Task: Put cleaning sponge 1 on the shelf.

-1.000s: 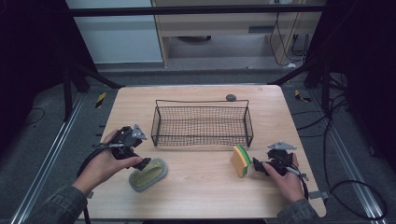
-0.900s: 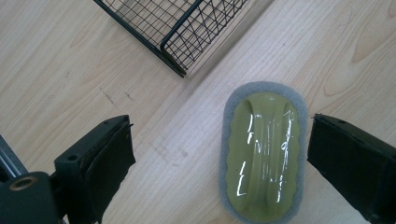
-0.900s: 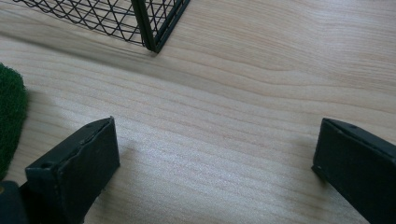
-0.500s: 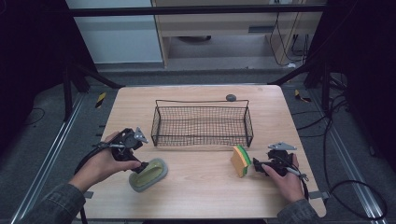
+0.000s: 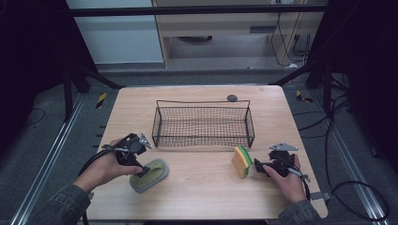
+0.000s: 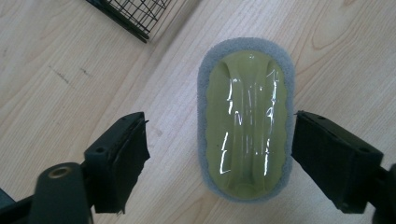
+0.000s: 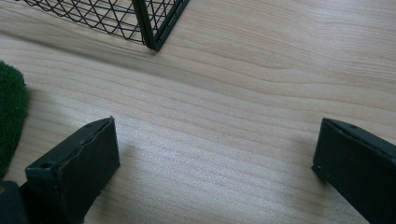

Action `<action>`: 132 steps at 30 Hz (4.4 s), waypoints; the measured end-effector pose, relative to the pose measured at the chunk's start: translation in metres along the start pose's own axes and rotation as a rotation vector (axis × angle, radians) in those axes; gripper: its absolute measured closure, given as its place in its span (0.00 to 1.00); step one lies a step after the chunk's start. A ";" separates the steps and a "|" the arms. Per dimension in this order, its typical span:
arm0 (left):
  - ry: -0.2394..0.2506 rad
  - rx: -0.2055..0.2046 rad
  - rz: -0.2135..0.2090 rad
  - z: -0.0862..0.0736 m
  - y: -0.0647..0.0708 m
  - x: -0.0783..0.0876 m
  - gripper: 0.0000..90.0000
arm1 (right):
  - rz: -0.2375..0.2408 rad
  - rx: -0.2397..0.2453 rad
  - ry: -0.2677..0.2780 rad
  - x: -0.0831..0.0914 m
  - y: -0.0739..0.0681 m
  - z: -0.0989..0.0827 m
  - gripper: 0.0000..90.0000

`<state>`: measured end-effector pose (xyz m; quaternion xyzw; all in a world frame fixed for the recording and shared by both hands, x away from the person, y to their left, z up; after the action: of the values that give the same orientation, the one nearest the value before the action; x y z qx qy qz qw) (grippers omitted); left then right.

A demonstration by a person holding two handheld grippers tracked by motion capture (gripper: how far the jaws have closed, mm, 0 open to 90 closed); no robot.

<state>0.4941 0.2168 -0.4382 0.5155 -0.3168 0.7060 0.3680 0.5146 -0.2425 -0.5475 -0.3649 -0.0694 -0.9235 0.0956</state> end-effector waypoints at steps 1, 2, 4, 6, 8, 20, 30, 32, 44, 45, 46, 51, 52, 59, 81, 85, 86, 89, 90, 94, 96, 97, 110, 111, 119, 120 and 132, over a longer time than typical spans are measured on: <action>-0.005 0.001 -0.004 0.000 0.000 -0.002 0.21 | 0.000 0.001 0.000 0.000 0.000 0.000 0.01; -0.012 -0.003 -0.006 0.001 0.001 -0.003 0.21 | 0.000 0.000 0.000 0.000 0.000 0.000 0.01; -0.021 -0.003 -0.018 0.002 0.002 -0.007 0.23 | 0.000 0.001 0.000 0.000 0.000 0.000 0.01; -0.027 -0.004 -0.033 0.003 0.003 -0.011 0.26 | -0.001 0.003 0.000 0.000 0.000 0.000 0.01; -0.033 -0.004 -0.044 0.004 0.004 -0.015 0.30 | 0.000 0.000 0.000 0.000 0.000 0.000 0.01; -0.057 0.002 -0.083 0.004 0.006 -0.033 0.44 | 0.001 0.001 0.000 0.000 0.000 0.000 0.01; -0.072 0.013 -0.099 0.000 0.003 -0.039 0.53 | 0.003 0.003 0.000 0.000 0.000 0.000 0.01; -0.070 0.016 -0.101 -0.001 0.003 -0.040 0.54 | 0.002 0.004 0.000 0.000 0.000 0.000 0.01; -0.059 0.010 -0.120 0.000 0.001 -0.043 0.64 | 0.003 0.005 0.000 0.000 0.000 0.000 0.01; -0.057 0.006 -0.123 0.000 0.002 -0.043 0.66 | 0.003 0.004 0.000 0.000 0.000 0.000 0.01; -0.055 0.002 -0.125 0.000 0.002 -0.043 0.68 | 0.003 0.005 0.000 0.000 0.000 0.000 0.01; -0.043 -0.019 -0.112 -0.001 0.004 -0.042 0.78 | 0.003 0.004 0.000 0.000 0.000 0.000 0.01; -0.029 -0.020 -0.102 -0.002 0.005 -0.039 0.78 | 0.003 0.003 0.000 0.000 0.000 0.000 0.01; 0.021 -0.092 0.027 -0.005 0.008 -0.024 0.78 | 0.003 0.005 0.000 0.000 0.000 0.000 0.01; 0.158 -0.229 0.183 0.008 0.007 0.014 0.78 | 0.002 0.007 -0.001 0.000 0.000 0.000 0.01; 0.161 -0.238 0.217 0.013 0.004 0.027 0.78 | 0.003 0.009 -0.001 0.000 0.001 0.000 0.01; 0.160 -0.241 0.225 0.015 0.003 0.030 0.78 | 0.004 0.009 -0.001 0.000 0.001 0.000 0.01; 0.151 -0.256 0.222 0.019 -0.001 0.037 0.78 | 0.006 0.011 -0.001 0.000 0.001 0.000 0.01; 0.147 -0.258 0.221 0.021 -0.002 0.039 0.78 | 0.006 0.012 -0.001 0.000 0.001 0.000 0.01; 0.144 -0.258 0.235 0.028 -0.010 0.046 0.78 | 0.007 0.011 -0.001 0.000 0.001 0.000 0.01; 0.139 -0.265 0.240 0.032 -0.011 0.049 0.78 | 0.006 0.012 0.000 0.000 0.001 0.000 0.01; 0.145 -0.267 0.246 0.034 -0.012 0.051 0.78 | 0.006 0.012 -0.001 0.000 0.001 0.000 0.01; 0.169 -0.292 0.297 0.062 -0.036 0.084 0.78 | 0.006 0.019 -0.002 0.000 0.001 -0.001 0.01; 0.176 -0.297 0.315 0.067 -0.042 0.088 0.79 | 0.005 0.019 -0.001 0.000 0.001 -0.001 0.01; 0.175 -0.335 0.341 0.083 -0.053 0.083 0.78 | 0.000 0.028 0.001 0.000 0.002 -0.001 0.01; 0.172 -0.341 0.345 0.086 -0.054 0.082 0.79 | 0.001 0.025 0.001 0.000 0.002 -0.001 0.01; 0.163 -0.382 0.395 0.111 -0.060 0.089 0.78 | 0.003 0.013 0.005 0.000 0.001 -0.001 0.01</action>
<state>0.5822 0.1738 -0.3187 0.3067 -0.5079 0.7306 0.3379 0.5144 -0.2434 -0.5478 -0.3621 -0.0750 -0.9238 0.0994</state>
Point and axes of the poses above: each handheld gripper's, and its own axes: x roughly backward along the jaws, z roughly out of its top, y roughly to its right, the point moved 5 cm from there along -x, roughly forward along the jaws, and after that the axes turned 5 degrees about -z, right-handed, at the moved point
